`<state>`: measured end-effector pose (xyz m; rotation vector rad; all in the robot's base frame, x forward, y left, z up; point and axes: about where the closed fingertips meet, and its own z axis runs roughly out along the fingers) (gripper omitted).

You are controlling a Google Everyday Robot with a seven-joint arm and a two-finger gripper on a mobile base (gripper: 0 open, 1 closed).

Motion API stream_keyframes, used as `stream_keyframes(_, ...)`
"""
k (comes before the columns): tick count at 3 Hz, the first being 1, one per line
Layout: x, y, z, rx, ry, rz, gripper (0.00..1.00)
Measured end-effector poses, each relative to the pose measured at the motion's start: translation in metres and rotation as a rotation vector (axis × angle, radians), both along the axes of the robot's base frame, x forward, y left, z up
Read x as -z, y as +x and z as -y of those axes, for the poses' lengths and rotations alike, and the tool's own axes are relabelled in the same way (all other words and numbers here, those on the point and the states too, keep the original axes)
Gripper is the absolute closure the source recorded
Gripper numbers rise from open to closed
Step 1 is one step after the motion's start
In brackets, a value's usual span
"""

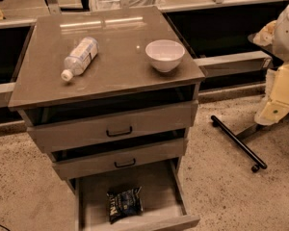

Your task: Pick blue chip bag from bottom drawer and place on counter

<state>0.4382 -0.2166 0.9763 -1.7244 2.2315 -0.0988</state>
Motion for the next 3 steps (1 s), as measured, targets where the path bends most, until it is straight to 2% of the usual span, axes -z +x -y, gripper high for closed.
stream_keyframes(1, 0.000, 0.000, 0.000, 0.000, 0.000, 0.000, 0.00)
stream_keyframes(2, 0.041, 0.004, -0.007, -0.019, 0.054, -0.021, 0.00)
stream_keyframes(3, 0.146, 0.001, -0.041, -0.102, 0.222, -0.113, 0.00)
